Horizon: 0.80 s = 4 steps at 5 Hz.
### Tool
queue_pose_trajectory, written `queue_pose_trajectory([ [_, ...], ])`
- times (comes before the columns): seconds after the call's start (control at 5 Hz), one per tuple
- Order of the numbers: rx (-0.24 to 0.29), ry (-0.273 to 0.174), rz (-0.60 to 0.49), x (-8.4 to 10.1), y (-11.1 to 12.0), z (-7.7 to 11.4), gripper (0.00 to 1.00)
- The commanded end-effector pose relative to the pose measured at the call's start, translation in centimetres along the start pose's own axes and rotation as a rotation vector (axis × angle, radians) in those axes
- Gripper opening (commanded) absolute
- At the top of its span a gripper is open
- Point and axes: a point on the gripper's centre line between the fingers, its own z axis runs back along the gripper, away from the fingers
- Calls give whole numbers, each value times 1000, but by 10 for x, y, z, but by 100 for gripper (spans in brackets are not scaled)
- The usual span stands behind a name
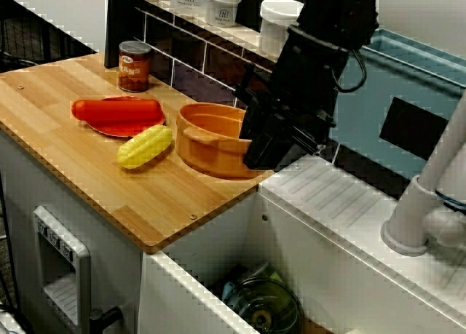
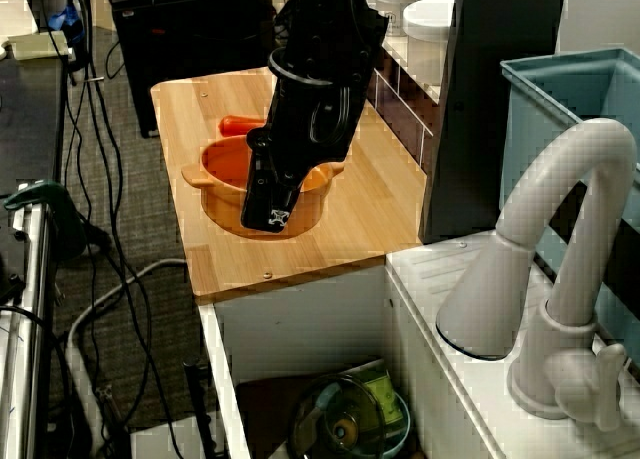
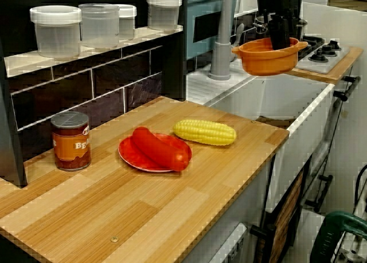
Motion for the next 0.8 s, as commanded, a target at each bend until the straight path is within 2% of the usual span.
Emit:
queue_pose_trajectory([
  [0.0, -1, -44, -4, -2, -5, 1, 0],
  [0.6, -2, -37, 8, 0, -4, -8, 0],
])
